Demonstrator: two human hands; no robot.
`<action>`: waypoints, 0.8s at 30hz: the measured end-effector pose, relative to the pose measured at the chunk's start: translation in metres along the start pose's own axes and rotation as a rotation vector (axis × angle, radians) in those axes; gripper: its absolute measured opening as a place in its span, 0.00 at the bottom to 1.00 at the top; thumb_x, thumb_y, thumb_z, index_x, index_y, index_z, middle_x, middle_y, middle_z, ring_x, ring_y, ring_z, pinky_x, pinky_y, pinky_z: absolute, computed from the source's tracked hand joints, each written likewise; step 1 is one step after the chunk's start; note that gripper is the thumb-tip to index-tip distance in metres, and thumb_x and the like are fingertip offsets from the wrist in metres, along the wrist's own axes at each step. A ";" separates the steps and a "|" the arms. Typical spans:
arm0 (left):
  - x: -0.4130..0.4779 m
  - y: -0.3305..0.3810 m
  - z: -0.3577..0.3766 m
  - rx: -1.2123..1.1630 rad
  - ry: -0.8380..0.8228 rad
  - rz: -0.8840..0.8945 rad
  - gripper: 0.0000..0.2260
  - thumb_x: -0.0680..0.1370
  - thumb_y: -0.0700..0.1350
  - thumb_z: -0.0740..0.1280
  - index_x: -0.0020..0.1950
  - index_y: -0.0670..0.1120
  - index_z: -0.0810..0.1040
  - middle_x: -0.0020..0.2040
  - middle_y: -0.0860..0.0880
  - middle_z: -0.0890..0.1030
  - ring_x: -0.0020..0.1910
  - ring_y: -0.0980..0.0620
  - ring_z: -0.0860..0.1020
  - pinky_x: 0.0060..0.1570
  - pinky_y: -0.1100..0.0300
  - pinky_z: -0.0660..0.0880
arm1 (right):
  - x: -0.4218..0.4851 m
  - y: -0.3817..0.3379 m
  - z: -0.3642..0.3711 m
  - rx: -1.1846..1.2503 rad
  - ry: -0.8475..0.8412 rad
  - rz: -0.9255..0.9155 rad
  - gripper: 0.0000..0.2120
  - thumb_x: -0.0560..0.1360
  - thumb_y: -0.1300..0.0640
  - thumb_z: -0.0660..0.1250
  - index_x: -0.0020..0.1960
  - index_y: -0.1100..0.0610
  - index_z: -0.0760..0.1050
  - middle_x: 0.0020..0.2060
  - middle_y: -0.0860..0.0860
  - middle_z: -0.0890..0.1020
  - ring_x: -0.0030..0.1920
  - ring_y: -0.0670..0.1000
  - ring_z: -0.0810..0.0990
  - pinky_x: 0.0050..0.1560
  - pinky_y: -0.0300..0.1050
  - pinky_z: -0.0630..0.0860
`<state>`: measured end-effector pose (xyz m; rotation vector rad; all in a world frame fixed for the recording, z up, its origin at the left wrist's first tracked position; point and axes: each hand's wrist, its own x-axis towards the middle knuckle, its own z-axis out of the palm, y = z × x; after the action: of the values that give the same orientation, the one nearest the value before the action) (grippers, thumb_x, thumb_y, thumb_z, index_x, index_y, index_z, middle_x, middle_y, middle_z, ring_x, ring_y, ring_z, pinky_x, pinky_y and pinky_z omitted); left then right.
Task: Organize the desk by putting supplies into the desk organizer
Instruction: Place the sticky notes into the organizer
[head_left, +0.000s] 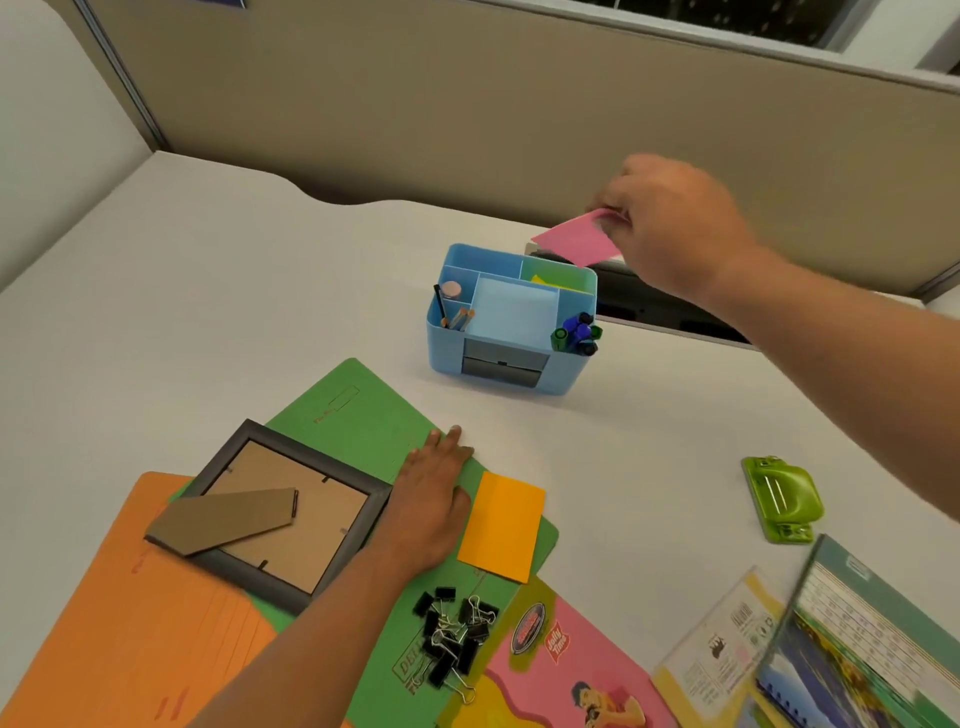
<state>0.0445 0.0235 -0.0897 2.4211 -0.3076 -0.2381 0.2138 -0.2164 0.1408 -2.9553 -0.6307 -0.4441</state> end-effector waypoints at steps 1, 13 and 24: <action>0.000 0.000 0.001 -0.014 0.005 -0.003 0.25 0.77 0.44 0.56 0.75 0.46 0.64 0.79 0.50 0.55 0.78 0.50 0.49 0.76 0.54 0.44 | 0.006 0.000 0.006 -0.031 -0.031 -0.013 0.11 0.79 0.55 0.60 0.54 0.53 0.80 0.44 0.54 0.74 0.47 0.60 0.75 0.39 0.49 0.69; 0.000 -0.003 0.005 -0.043 0.043 0.004 0.26 0.76 0.46 0.54 0.75 0.47 0.65 0.78 0.53 0.54 0.76 0.56 0.46 0.75 0.55 0.43 | 0.038 -0.003 0.054 -0.151 -0.288 -0.064 0.12 0.78 0.60 0.61 0.56 0.54 0.80 0.46 0.54 0.72 0.49 0.61 0.75 0.39 0.49 0.66; -0.001 0.000 0.004 -0.042 0.042 -0.007 0.26 0.76 0.47 0.52 0.75 0.48 0.65 0.78 0.53 0.54 0.76 0.58 0.46 0.75 0.58 0.42 | 0.037 0.003 0.080 -0.061 -0.390 -0.026 0.16 0.76 0.63 0.65 0.62 0.52 0.76 0.54 0.53 0.77 0.53 0.57 0.76 0.47 0.51 0.75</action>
<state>0.0426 0.0211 -0.0923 2.3829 -0.2726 -0.1946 0.2683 -0.1936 0.0754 -3.1185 -0.6998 0.1212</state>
